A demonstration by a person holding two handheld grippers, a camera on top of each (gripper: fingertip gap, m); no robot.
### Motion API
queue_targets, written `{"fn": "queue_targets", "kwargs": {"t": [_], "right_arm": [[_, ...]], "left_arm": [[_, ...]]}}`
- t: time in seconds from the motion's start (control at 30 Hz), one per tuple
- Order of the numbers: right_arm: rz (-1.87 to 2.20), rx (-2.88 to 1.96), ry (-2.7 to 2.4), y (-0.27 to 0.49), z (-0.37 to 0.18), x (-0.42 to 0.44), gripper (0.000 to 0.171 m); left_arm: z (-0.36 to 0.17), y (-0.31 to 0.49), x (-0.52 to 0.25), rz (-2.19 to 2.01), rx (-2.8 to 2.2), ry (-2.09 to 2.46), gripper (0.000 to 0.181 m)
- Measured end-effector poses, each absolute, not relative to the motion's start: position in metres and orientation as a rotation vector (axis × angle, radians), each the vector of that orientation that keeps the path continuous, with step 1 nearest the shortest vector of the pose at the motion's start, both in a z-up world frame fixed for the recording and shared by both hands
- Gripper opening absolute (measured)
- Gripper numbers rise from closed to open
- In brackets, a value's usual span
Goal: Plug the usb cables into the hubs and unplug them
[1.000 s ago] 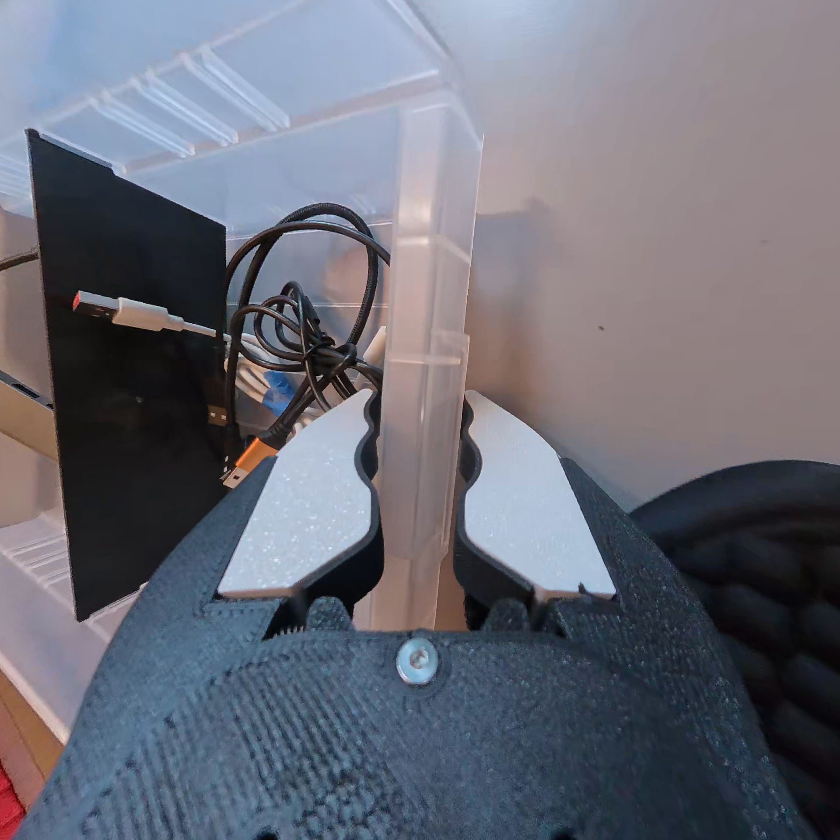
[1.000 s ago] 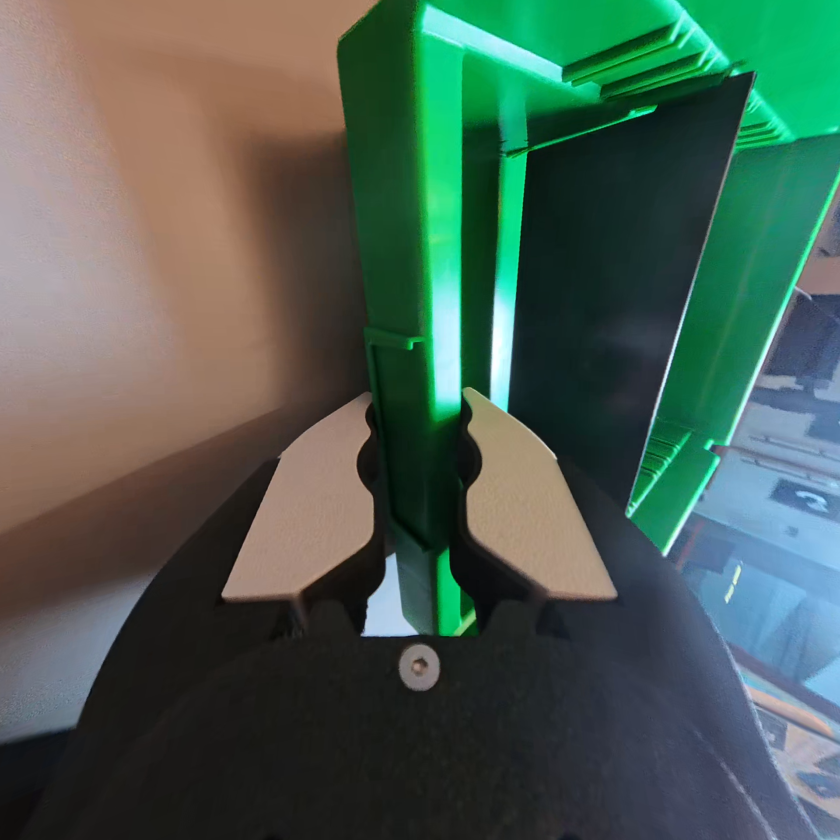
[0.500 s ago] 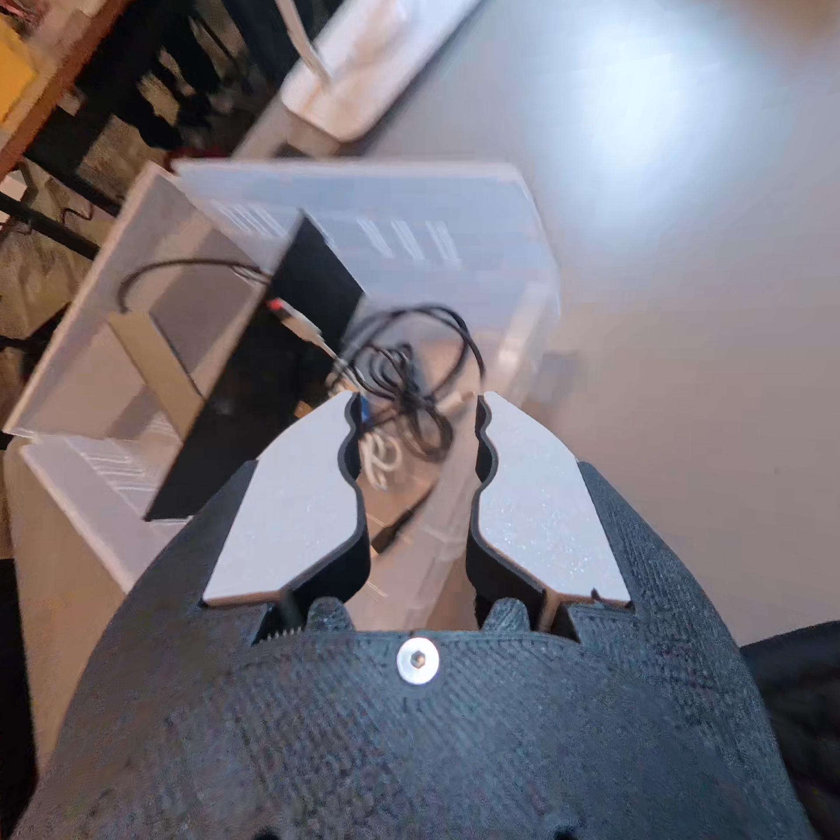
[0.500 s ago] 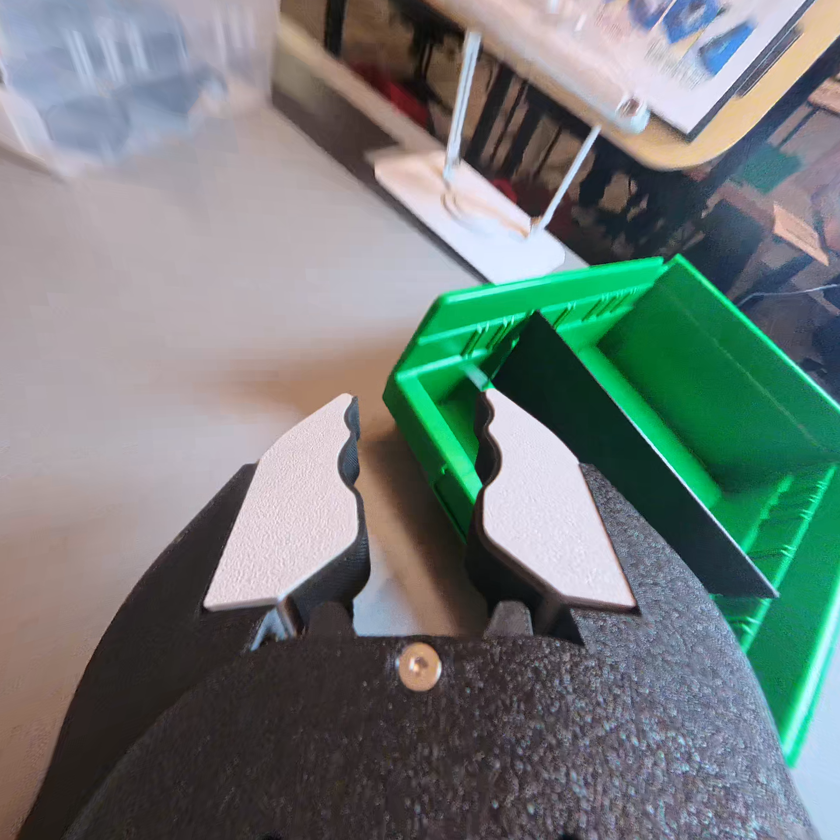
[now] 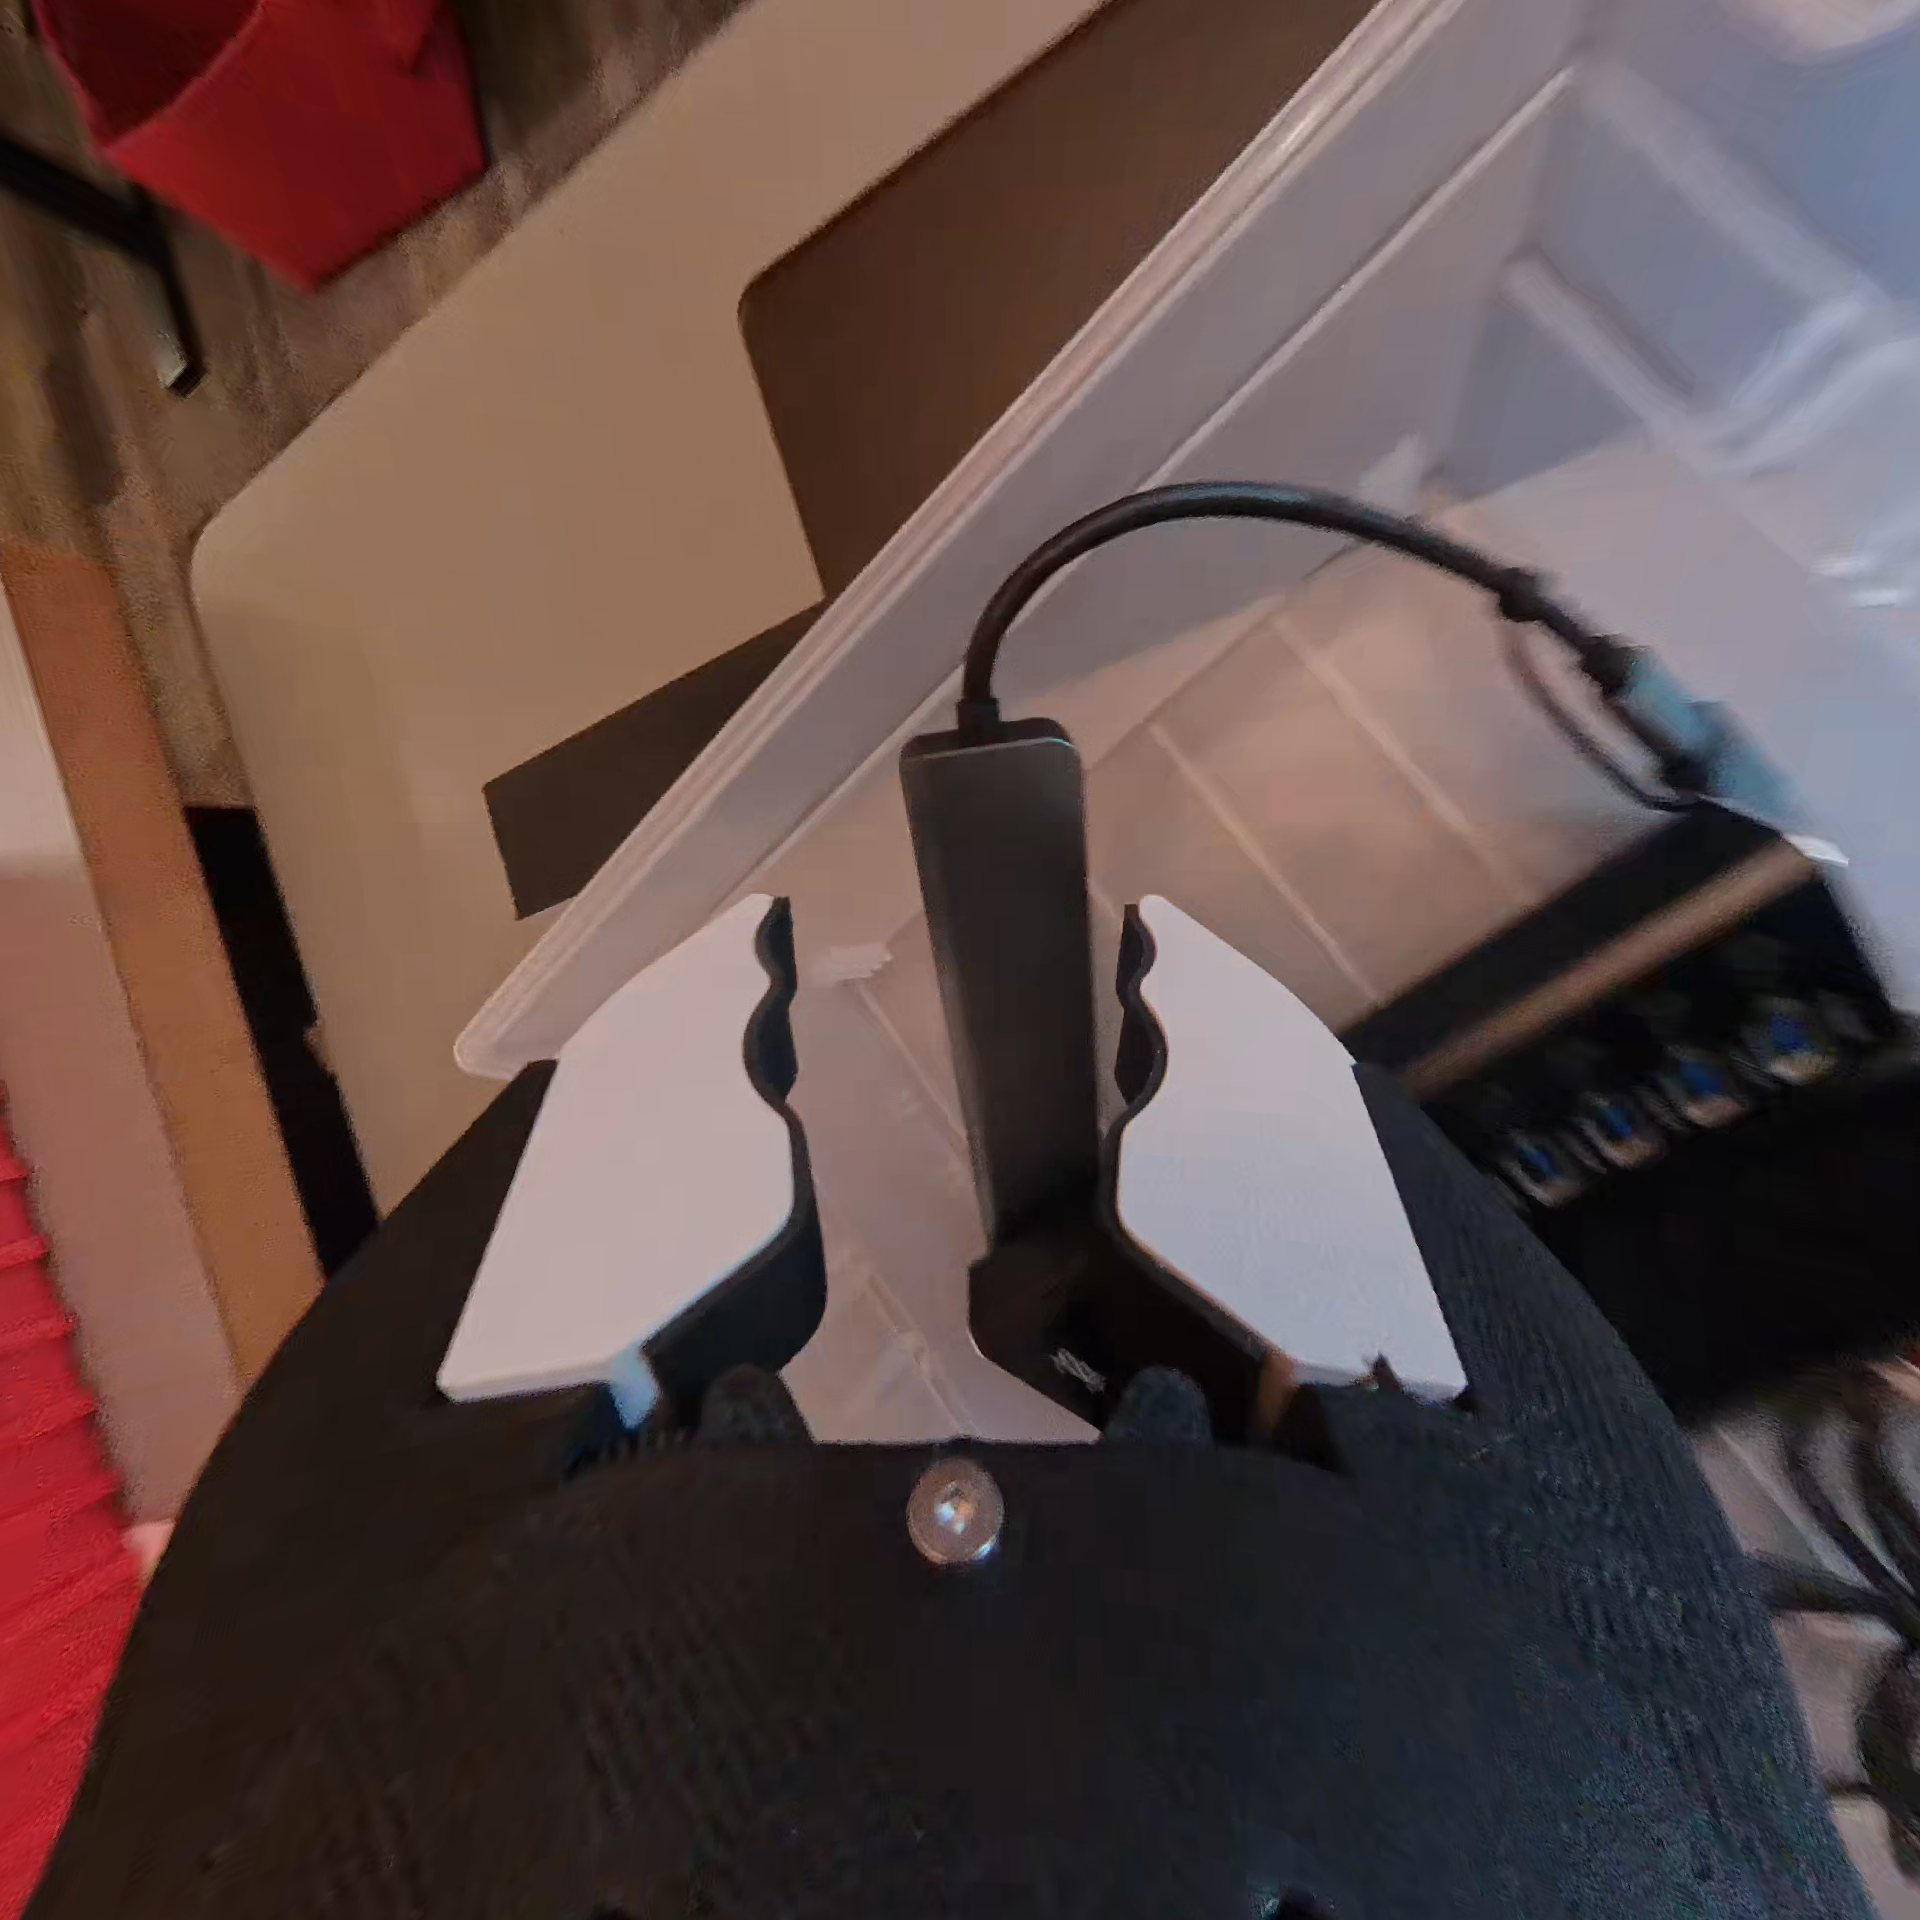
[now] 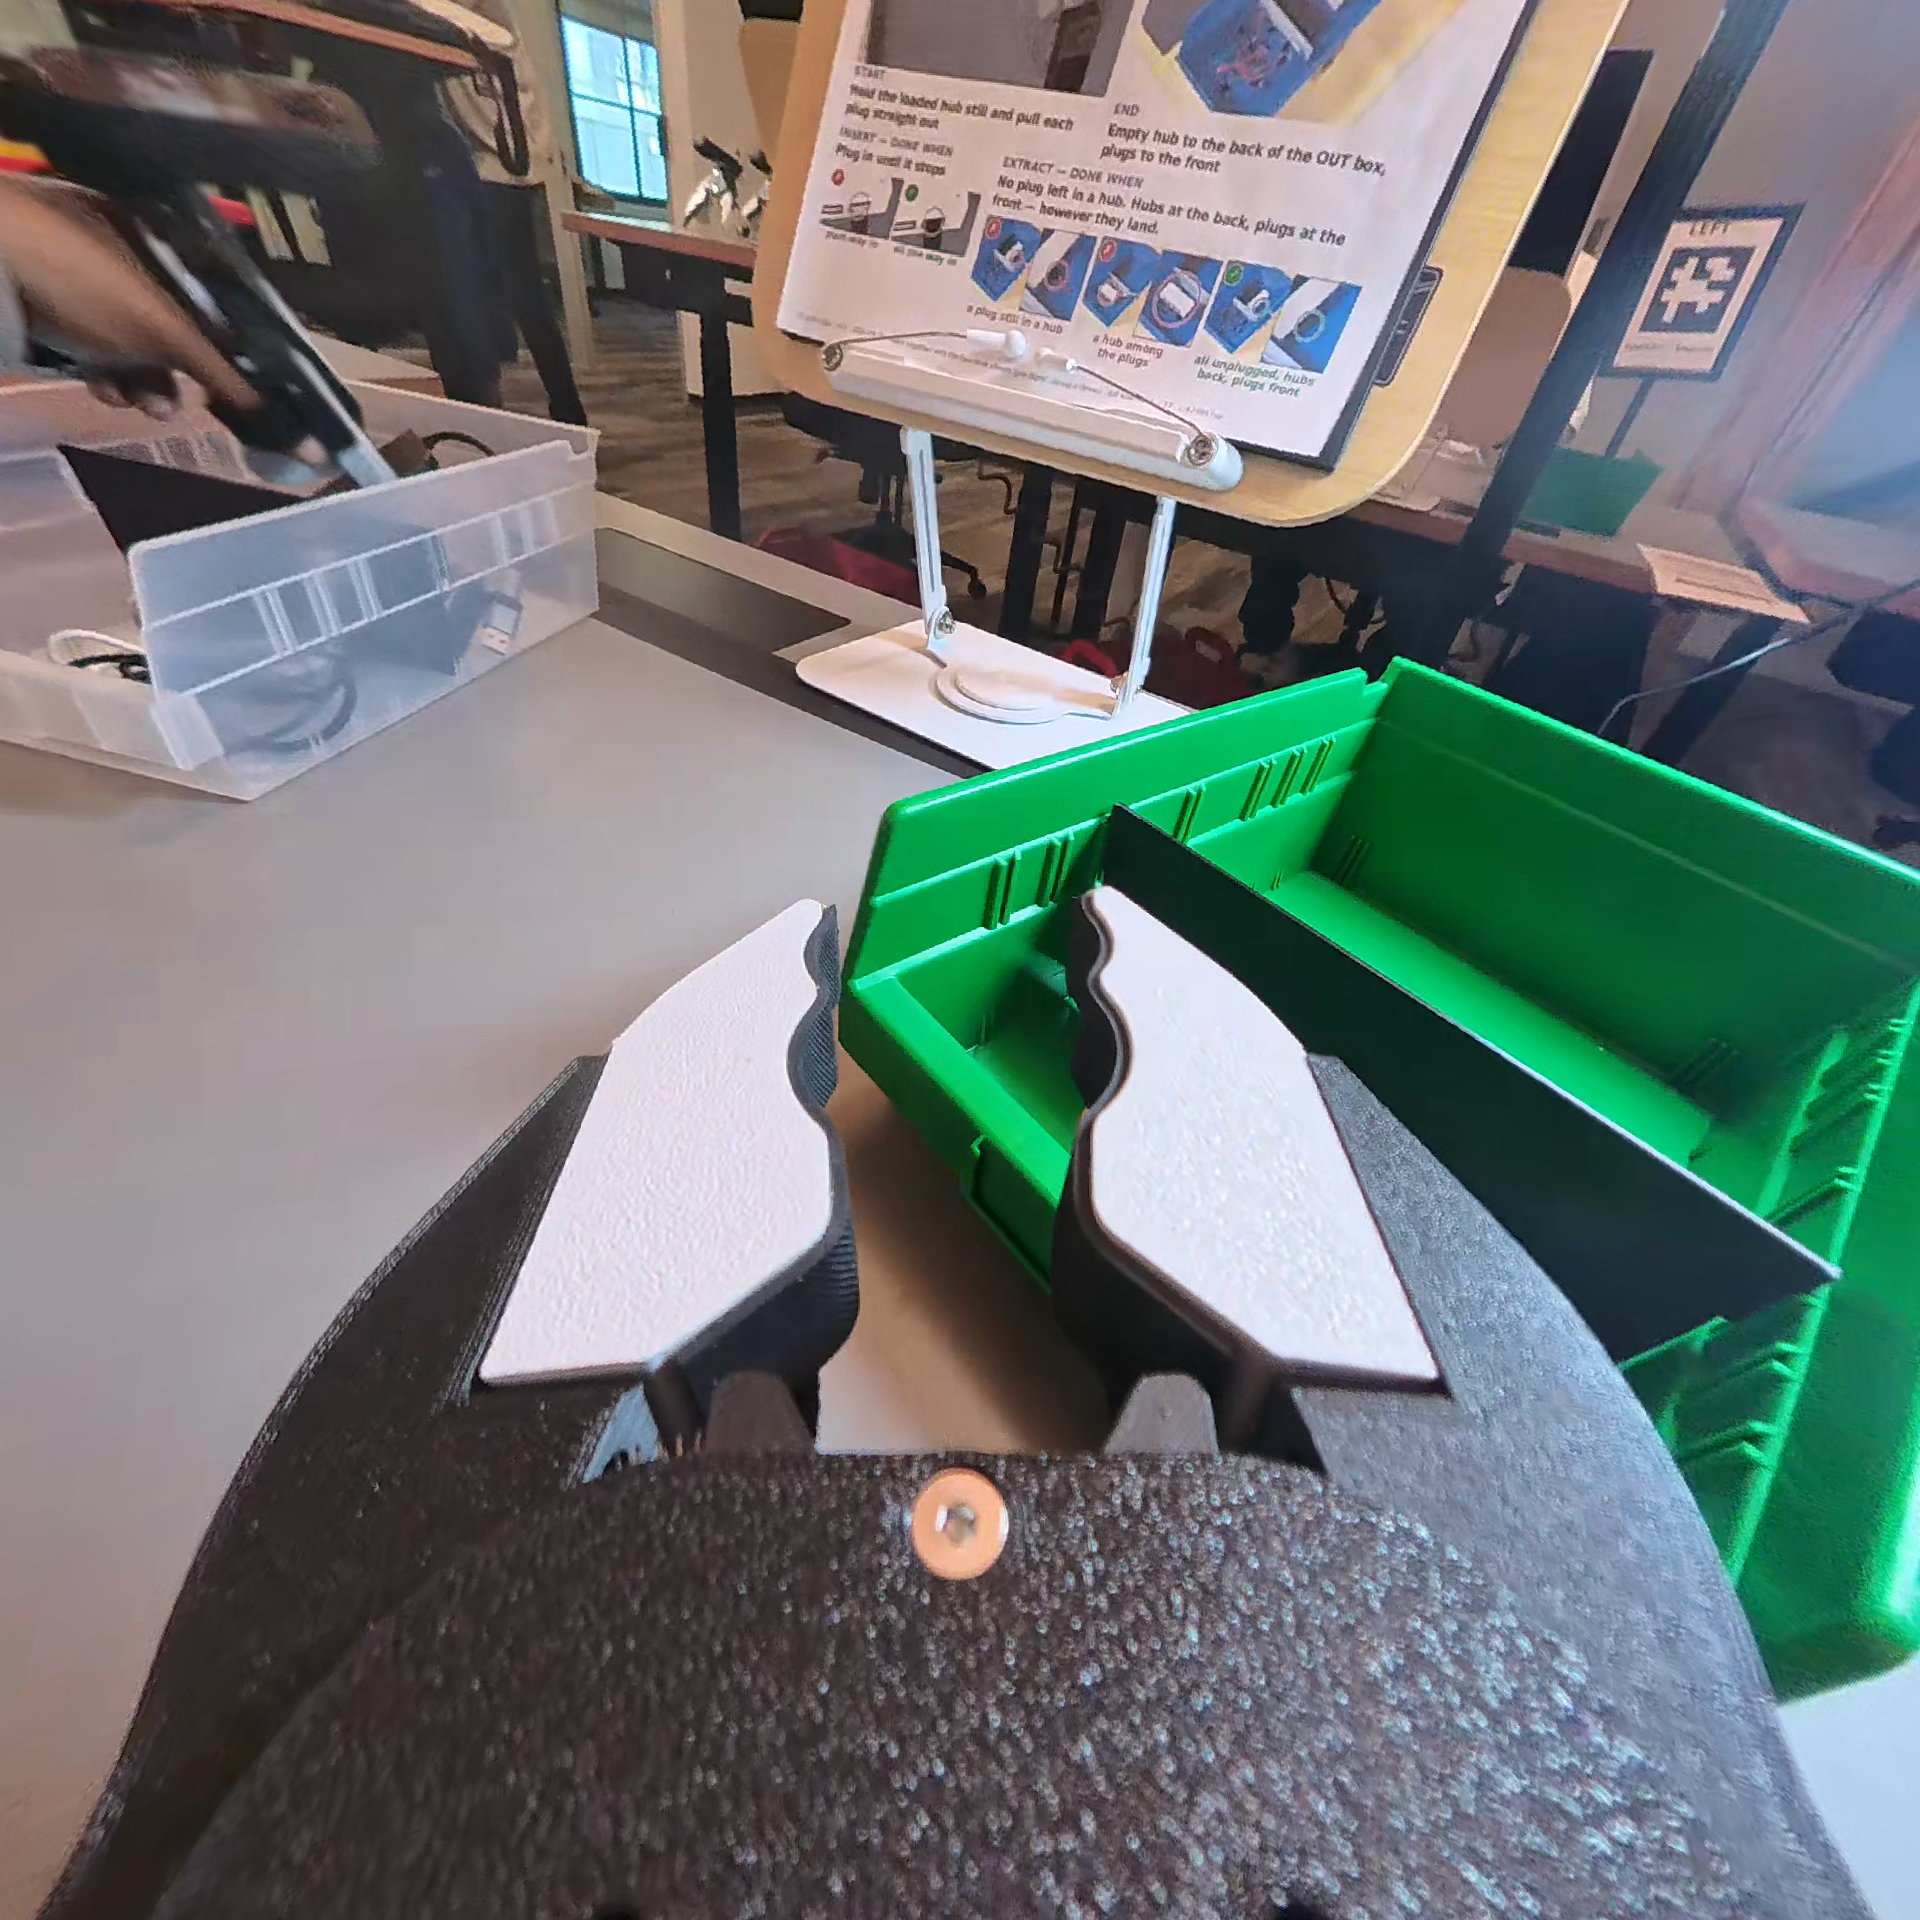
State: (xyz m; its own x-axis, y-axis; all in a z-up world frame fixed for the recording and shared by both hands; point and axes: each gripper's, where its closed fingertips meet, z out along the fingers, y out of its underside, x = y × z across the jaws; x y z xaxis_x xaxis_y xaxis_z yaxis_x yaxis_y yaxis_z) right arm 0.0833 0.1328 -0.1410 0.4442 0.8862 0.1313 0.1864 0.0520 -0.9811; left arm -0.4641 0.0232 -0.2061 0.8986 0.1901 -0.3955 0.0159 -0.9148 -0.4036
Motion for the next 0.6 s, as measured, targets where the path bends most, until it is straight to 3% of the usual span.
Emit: {"fn": "queue_targets", "kwargs": {"t": [0.03,0.17,0.33,0.5,0.6], "right_arm": [[0.703,-1.439,-1.025,0.131,-0.142,0.082,0.042],[0.682,-1.420,-1.071,0.126,-0.147,0.081,0.042],[0.722,-1.377,-1.091,0.117,-0.141,0.074,0.040],[0.771,-1.313,-1.108,0.100,-0.131,0.065,0.039],[0.826,-1.273,-1.120,0.085,-0.124,0.058,0.037]], "left_arm": [[-0.214,0.024,-0.468,0.642,-2.702,-0.147,0.057],[-0.219,0.033,-0.464,0.616,-2.711,-0.099,0.038],[-0.139,0.047,-0.432,0.591,-2.452,0.034,0.033],[-0.034,0.049,-0.303,0.100,-2.032,0.238,0.033],[-0.003,0.026,-0.206,-0.286,-1.816,0.379,0.033]]}}
